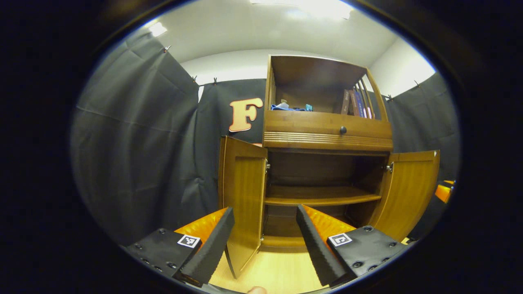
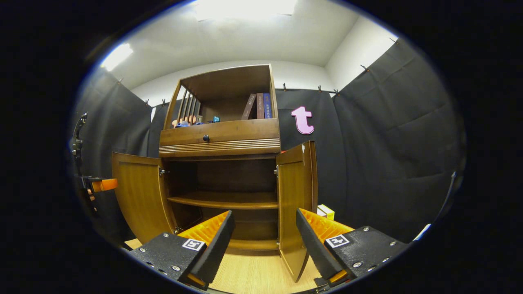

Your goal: Open the right door of the double-door shoe cabinet with the right hand, and open the left door with the left hand.

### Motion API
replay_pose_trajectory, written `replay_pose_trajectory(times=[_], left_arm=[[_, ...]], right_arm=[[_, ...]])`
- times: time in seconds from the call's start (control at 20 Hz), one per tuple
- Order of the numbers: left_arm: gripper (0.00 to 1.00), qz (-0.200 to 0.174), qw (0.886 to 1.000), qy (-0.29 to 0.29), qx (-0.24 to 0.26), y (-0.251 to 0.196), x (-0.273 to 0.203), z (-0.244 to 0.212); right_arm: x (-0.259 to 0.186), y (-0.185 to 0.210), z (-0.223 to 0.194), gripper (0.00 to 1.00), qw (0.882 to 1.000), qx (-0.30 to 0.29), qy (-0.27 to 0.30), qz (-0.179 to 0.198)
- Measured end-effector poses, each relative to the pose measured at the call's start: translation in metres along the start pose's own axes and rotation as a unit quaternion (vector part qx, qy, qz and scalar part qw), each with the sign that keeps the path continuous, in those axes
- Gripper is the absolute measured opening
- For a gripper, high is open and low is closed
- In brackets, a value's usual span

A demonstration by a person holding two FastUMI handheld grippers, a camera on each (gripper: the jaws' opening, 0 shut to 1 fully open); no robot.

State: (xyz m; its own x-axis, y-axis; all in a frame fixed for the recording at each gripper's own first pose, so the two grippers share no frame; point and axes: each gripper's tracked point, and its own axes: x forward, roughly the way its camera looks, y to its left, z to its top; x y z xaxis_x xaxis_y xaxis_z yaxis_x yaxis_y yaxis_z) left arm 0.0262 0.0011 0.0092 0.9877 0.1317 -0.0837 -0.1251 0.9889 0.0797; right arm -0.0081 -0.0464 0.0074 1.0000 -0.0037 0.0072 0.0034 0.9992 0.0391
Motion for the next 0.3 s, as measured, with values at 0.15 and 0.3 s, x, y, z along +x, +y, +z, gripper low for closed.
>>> replay_pose_trajectory(times=[0.15, 0.3], left_arm=[[0.99, 0.009, 1.0, -0.012, 0.004, 0.0083, -0.0072, 0.0138], [0.99, 0.01, 1.0, -0.011, 0.017, 0.0096, -0.0087, 0.0143]], right_arm=[[-0.0031, 0.0054, 0.0081, 0.92, 1.0, -0.005, -0.006, 0.003], [-0.0051, 0.0078, 0.01, 0.99, 1.0, -0.006, -0.006, 0.004]])
